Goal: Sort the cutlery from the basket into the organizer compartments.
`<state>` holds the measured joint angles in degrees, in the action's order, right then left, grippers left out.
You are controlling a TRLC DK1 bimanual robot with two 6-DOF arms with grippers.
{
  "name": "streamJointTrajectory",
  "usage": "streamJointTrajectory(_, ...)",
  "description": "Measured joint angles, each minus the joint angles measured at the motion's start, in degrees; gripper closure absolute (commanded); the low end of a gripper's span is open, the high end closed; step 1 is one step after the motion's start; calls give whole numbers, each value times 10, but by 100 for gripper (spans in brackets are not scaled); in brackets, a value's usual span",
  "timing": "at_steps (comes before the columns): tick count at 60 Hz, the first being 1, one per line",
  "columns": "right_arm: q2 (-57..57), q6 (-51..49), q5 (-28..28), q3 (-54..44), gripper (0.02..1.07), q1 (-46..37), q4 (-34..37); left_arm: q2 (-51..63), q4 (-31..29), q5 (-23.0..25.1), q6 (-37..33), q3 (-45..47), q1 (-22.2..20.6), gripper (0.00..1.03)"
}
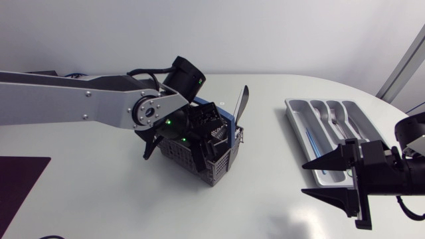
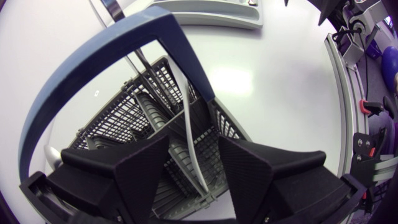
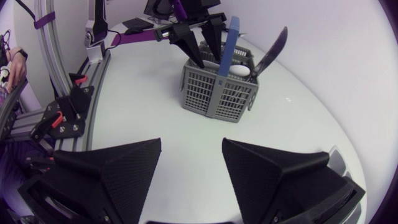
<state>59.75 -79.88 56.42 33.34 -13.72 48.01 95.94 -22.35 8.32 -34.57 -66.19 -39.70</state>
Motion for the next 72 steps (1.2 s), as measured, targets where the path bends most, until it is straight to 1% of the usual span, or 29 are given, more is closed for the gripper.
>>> streamJointTrajectory(4,3,26,3,0,35,26,-3,0,0,0,0,0,-3,48)
streamJointTrajectory(7,3,56,3,0,36,44,-20,0,0,0,0,0,-5,48)
streamJointTrajectory(12,-4,136,-6,-2,36,72,-94,0,0,0,0,0,-6,48)
streamJointTrajectory(14,-13,179,-21,-7,36,87,-143,0,0,0,0,0,-7,48)
streamJointTrajectory(17,-30,240,-60,-17,36,110,-209,0,0,0,0,0,-9,52)
streamJointTrajectory(19,-42,281,-90,-26,36,132,-252,0,0,0,0,0,-9,52)
streamJointTrajectory(22,-56,325,-126,-36,36,162,-292,0,0,0,0,0,-12,52)
streamJointTrajectory(25,-64,358,-154,-42,36,190,-313,0,0,0,0,0,-13,52)
streamJointTrajectory(30,-66,391,-186,-50,36,219,-325,0,0,0,0,0,-15,52)
streamJointTrajectory(37,-66,418,-217,-52,36,243,-333,0,0,0,0,0,-15,53)
streamJointTrajectory(40,-66,425,-223,-52,36,251,-333,1,1,0,0,0,-15,56)
streamJointTrajectory(43,-66,429,-229,-52,36,260,-333,3,3,0,0,0,-15,58)
streamJointTrajectory(51,-66,437,-233,-52,36,268,-333,11,6,-5,1,0,-15,68)
streamJointTrajectory(58,-71,437,-233,-52,36,272,-333,19,11,-16,2,0,-12,79)
streamJointTrajectory(60,-72,437,-233,-53,36,273,-333,20,14,-17,3,0,-12,80)
streamJointTrajectory(65,-74,437,-235,-53,36,276,-333,20,17,-21,3,0,-9,86)
streamJointTrajectory(70,-75,437,-238,-53,36,283,-333,21,22,-27,5,0,-9,96)
streamJointTrajectory(72,-77,437,-238,-53,36,286,-332,23,25,-29,5,0,-9,98)
